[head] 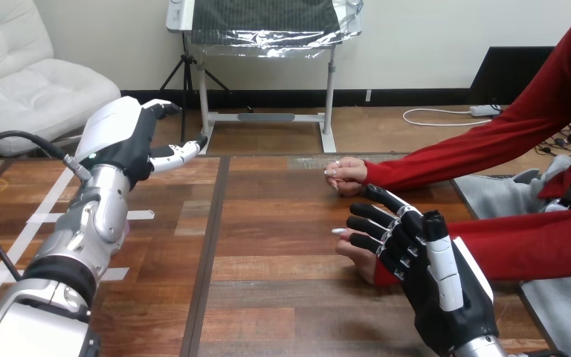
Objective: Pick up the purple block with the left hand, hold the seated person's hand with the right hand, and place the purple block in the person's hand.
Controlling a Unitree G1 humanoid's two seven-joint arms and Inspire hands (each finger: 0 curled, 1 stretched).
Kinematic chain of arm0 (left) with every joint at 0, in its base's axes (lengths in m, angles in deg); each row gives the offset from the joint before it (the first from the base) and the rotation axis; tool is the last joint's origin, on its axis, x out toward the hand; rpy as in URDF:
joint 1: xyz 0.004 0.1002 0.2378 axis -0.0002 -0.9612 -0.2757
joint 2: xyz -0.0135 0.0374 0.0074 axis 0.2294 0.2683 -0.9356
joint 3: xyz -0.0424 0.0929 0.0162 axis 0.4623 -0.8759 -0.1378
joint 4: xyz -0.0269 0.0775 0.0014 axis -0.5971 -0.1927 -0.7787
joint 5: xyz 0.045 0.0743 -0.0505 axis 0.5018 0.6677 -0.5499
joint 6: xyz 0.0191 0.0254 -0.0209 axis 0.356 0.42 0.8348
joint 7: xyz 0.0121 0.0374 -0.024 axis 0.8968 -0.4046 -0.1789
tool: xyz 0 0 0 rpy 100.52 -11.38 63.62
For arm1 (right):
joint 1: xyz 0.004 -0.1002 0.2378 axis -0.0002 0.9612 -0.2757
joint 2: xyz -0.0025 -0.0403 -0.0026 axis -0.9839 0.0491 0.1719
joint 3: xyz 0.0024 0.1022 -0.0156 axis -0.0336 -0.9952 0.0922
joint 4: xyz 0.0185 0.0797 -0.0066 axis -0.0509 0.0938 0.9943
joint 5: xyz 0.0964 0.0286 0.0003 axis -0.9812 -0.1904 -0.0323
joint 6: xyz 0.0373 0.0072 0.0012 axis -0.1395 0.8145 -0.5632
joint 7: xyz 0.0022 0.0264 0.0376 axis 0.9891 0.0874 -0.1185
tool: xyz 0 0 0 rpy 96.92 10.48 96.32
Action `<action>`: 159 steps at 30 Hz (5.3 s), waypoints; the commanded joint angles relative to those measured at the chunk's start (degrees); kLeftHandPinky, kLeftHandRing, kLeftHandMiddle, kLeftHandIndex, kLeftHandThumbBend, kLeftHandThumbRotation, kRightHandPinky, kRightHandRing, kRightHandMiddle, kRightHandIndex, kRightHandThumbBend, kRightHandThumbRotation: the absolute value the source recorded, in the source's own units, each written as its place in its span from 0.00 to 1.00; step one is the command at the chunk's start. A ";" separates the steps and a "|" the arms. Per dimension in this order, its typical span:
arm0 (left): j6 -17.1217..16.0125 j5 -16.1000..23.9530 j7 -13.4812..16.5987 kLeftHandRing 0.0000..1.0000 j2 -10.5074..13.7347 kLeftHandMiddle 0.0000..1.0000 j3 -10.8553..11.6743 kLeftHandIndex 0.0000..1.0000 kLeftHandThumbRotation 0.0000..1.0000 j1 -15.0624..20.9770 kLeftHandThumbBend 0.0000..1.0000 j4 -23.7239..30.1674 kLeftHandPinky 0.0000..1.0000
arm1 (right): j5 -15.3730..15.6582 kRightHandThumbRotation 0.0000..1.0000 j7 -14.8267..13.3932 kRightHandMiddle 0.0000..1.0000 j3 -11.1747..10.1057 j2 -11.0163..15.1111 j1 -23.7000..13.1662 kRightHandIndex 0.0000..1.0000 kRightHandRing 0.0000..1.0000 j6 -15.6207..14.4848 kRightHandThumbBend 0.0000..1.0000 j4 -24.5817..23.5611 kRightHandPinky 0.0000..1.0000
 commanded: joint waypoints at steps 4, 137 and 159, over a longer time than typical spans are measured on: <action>1.71 1.05 0.19 0.85 1.21 0.86 -2.19 0.83 0.63 4.83 0.56 -0.88 0.89 | -0.42 0.87 0.27 0.80 -0.24 0.60 -4.15 0.83 0.81 1.29 0.88 -1.18 0.79; 24.11 8.04 -9.19 0.97 -1.07 0.96 -13.48 0.94 0.76 4.13 0.69 -4.05 1.00 | -0.44 0.85 0.16 0.79 -0.10 0.67 -4.24 0.81 0.80 0.80 0.89 -1.44 0.79; 24.69 7.80 -11.36 0.95 -1.37 0.94 -13.36 0.93 0.76 4.30 0.69 -3.78 1.00 | -0.41 0.86 0.44 0.80 -0.09 0.49 -4.29 0.82 0.81 1.36 0.87 -1.03 0.78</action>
